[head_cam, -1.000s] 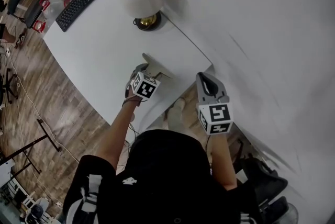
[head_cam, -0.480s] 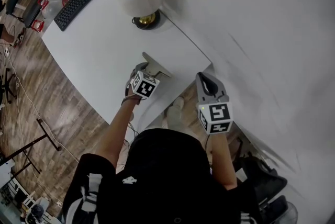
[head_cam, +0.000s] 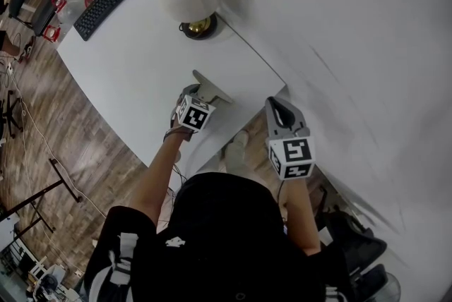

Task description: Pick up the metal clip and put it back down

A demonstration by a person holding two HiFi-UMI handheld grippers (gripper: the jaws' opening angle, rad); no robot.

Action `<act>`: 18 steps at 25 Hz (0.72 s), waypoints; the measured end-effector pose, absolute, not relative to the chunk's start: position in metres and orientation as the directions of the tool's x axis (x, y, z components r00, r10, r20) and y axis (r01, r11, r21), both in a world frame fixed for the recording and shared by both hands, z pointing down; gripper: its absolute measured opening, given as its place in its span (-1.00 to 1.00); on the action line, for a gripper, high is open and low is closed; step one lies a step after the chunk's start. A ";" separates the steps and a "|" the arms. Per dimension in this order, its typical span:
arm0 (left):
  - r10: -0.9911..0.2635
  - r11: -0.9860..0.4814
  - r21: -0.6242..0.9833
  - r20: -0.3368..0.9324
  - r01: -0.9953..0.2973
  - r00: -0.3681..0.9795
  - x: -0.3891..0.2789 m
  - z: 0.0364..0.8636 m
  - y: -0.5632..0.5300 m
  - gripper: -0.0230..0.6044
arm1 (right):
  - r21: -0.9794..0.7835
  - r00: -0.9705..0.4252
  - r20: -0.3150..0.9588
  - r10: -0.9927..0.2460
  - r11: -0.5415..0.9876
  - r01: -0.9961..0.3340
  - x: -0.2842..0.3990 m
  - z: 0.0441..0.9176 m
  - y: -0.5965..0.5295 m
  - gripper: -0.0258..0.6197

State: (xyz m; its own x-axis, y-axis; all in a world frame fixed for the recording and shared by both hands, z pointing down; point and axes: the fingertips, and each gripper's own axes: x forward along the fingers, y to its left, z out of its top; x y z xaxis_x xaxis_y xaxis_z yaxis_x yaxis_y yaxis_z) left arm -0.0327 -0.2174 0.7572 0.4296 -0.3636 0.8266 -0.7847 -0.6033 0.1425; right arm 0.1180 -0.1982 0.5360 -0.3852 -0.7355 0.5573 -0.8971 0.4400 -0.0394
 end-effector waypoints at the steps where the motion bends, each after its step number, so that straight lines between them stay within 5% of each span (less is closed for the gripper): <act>1: -0.362 -0.602 0.143 0.828 -0.786 0.428 -0.033 0.758 -0.217 0.14 | -0.039 -0.385 0.560 -0.734 0.440 -0.897 0.118 0.536 -0.197 -0.81; 18: -0.355 -0.585 0.167 0.827 -0.793 0.436 -0.043 0.743 -0.212 0.16 | -0.013 -0.391 0.545 -0.742 0.458 -0.889 0.116 0.526 -0.202 -0.81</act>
State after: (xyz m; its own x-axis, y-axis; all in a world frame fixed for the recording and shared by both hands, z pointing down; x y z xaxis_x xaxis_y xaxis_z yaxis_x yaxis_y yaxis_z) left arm -0.0433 -0.2117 0.7425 0.4364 -0.3551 0.8267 -0.7933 -0.5853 0.1674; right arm 0.1158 -0.2019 0.5259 -0.3907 -0.7421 0.5447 -0.8887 0.4582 -0.0133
